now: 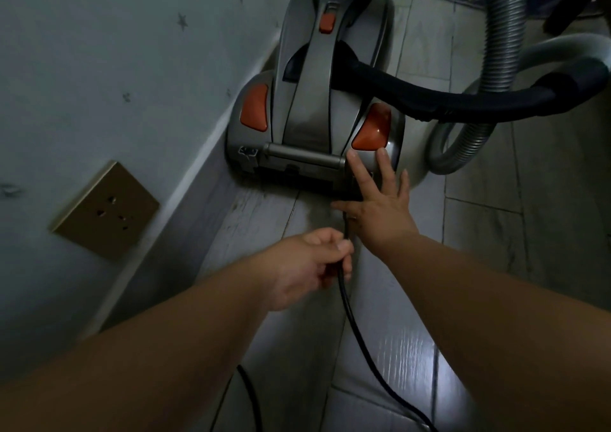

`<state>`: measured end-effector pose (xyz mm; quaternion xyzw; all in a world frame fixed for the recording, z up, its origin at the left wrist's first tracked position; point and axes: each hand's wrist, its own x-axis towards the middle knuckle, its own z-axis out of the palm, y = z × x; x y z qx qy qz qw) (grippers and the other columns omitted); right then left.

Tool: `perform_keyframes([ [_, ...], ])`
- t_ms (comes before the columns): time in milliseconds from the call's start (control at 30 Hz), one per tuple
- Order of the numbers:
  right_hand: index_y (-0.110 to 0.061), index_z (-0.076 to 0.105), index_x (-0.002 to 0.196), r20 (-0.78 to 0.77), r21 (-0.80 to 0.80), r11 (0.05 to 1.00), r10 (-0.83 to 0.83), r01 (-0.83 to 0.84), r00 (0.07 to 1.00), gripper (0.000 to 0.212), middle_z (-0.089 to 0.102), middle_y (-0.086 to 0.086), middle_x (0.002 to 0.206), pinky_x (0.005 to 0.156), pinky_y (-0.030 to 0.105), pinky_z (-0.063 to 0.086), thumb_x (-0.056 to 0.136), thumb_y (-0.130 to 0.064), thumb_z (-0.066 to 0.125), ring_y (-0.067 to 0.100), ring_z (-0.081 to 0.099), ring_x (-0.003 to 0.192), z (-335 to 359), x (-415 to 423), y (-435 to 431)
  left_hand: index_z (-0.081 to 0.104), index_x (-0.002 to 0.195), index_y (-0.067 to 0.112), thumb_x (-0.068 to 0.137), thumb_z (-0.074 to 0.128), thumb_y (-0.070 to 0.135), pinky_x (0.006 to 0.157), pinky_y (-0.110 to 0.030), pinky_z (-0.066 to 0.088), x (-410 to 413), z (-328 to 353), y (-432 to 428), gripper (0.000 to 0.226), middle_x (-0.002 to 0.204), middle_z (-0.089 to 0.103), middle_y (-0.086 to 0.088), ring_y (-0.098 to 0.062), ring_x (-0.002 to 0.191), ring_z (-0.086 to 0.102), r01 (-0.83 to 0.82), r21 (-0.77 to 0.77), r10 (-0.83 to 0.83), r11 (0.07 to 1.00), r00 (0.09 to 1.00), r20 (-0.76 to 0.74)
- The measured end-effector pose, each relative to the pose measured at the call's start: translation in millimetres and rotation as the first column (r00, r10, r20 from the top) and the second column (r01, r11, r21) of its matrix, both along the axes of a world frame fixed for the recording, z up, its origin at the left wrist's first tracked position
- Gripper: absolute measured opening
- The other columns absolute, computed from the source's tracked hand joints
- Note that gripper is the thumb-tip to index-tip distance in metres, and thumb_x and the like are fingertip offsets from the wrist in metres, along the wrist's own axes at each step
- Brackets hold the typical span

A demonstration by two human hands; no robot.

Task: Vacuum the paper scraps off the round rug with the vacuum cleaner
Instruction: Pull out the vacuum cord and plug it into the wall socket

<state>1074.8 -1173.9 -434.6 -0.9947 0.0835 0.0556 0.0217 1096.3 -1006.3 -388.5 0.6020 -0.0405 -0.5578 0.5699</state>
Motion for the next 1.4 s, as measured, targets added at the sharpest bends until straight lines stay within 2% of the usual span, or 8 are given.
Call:
perform_keyframes([
  [133, -0.052, 0.058, 0.129, -0.012, -0.02, 1.0, -0.003, 0.003, 1.0, 0.043, -0.046, -0.009, 0.151, 0.104, 0.056, -0.032, 0.092, -0.032, 0.067, 0.035, -0.05, 0.134, 1.6, 0.7, 2.9, 0.051, 0.092, 0.014, 0.095, 0.051, 0.016, 0.077, -0.028, 0.041, -7.5, 11.2, 24.9, 0.004, 0.073, 0.06, 0.001, -0.012, 0.074, 0.056, 0.15, -0.103, -0.151, 0.983, 0.988, -0.004],
  [233, -0.051, 0.054, 0.134, -0.025, -0.052, 0.999, -0.005, 0.004, 1.0, 0.052, -0.044, -0.007, 0.153, 0.109, 0.059, -0.026, 0.093, -0.022, 0.066, 0.037, -0.047, 0.136, 3.4, 0.3, 2.2, 0.053, 0.088, 0.018, 0.094, 0.054, 0.019, 0.073, -0.028, 0.036, -2.5, 2.9, 34.9, 0.006, 0.076, 0.061, 0.004, -0.009, 0.075, 0.051, 0.273, 0.026, -0.275, 0.962, 0.954, 0.118],
  [400, -0.048, 0.049, 0.14, -0.044, -0.056, 0.998, -0.007, 0.004, 0.999, 0.06, -0.037, -0.004, 0.159, 0.116, 0.066, -0.01, 0.094, -0.011, 0.059, 0.039, -0.042, 0.14, 11.4, -1.7, 4.3, 0.051, 0.072, 0.022, 0.091, 0.061, 0.025, 0.042, -0.018, 0.022, -12.6, -20.3, 9.7, 0.021, 0.062, 0.045, 0.003, -0.007, 0.05, 0.033, 0.063, 0.205, -0.088, 0.977, 0.989, 0.115],
  [667, -0.048, 0.054, 0.136, -0.029, -0.037, 0.999, 0.02, -0.021, 0.999, 0.05, -0.031, -0.006, 0.161, 0.116, 0.065, -0.014, 0.097, -0.016, 0.057, 0.037, -0.039, 0.142, 14.0, -4.6, -3.2, 0.06, 0.102, 0.004, 0.098, 0.045, 0.013, 0.041, -0.017, 0.031, -0.8, -59.0, -3.7, 0.018, 0.065, 0.056, -0.003, -0.01, 0.043, 0.046, -0.004, 0.623, -0.178, 0.782, 0.957, 0.23],
  [933, -0.048, 0.056, 0.132, 0.042, -0.103, 0.995, -0.012, 0.016, 0.999, 0.045, -0.029, -0.005, 0.162, 0.112, 0.066, -0.021, 0.094, -0.023, 0.059, 0.039, -0.035, 0.143, 3.0, -3.1, -0.2, 0.049, 0.098, 0.012, 0.096, 0.048, 0.008, 0.047, -0.019, 0.028, -5.1, -75.0, 15.4, 0.004, 0.096, 0.069, -0.016, -0.009, 0.05, 0.045, -0.082, 0.549, 0.0, 0.832, 0.989, 0.148],
  [1133, -0.045, 0.058, 0.129, 0.052, -0.13, 0.991, -0.026, 0.032, 0.998, 0.049, -0.027, -0.003, 0.163, 0.111, 0.066, -0.02, 0.087, -0.02, 0.068, 0.04, -0.031, 0.146, 1.1, -4.0, 1.6, 0.017, 0.15, 0.015, 0.092, 0.056, 0.016, 0.042, -0.021, 0.027, 6.0, -73.1, 30.9, 0.069, 0.078, 0.071, -0.007, -0.009, 0.051, 0.042, -0.16, 0.552, 0.075, 0.819, 0.982, 0.173],
  [1300, -0.04, 0.053, 0.136, -0.02, -0.074, 0.997, -0.001, -0.001, 1.0, 0.051, -0.023, -0.001, 0.165, 0.113, 0.067, -0.016, 0.091, -0.018, 0.062, 0.033, -0.028, 0.148, 26.8, -14.3, 19.9, 0.015, 0.151, 0.015, 0.091, 0.058, 0.013, 0.048, -0.023, 0.03, 5.2, -36.6, 49.3, 0.074, 0.096, 0.072, -0.016, -0.014, 0.058, 0.044, -0.136, 0.562, 0.034, 0.816, 0.981, 0.189],
  [1400, -0.038, 0.048, 0.142, -0.044, -0.033, 0.999, 0.023, -0.025, 0.999, 0.056, -0.022, -0.002, 0.165, 0.114, 0.067, -0.015, 0.092, -0.015, 0.058, 0.03, -0.027, 0.149, 53.9, -23.5, 38.9, 0.015, 0.151, 0.014, 0.095, 0.053, 0.013, 0.045, -0.023, 0.027, -0.9, 1.7, 57.3, 0.067, 0.085, 0.07, -0.009, -0.012, 0.054, 0.041, -0.142, 0.543, 0.059, 0.827, 0.984, 0.168],
])
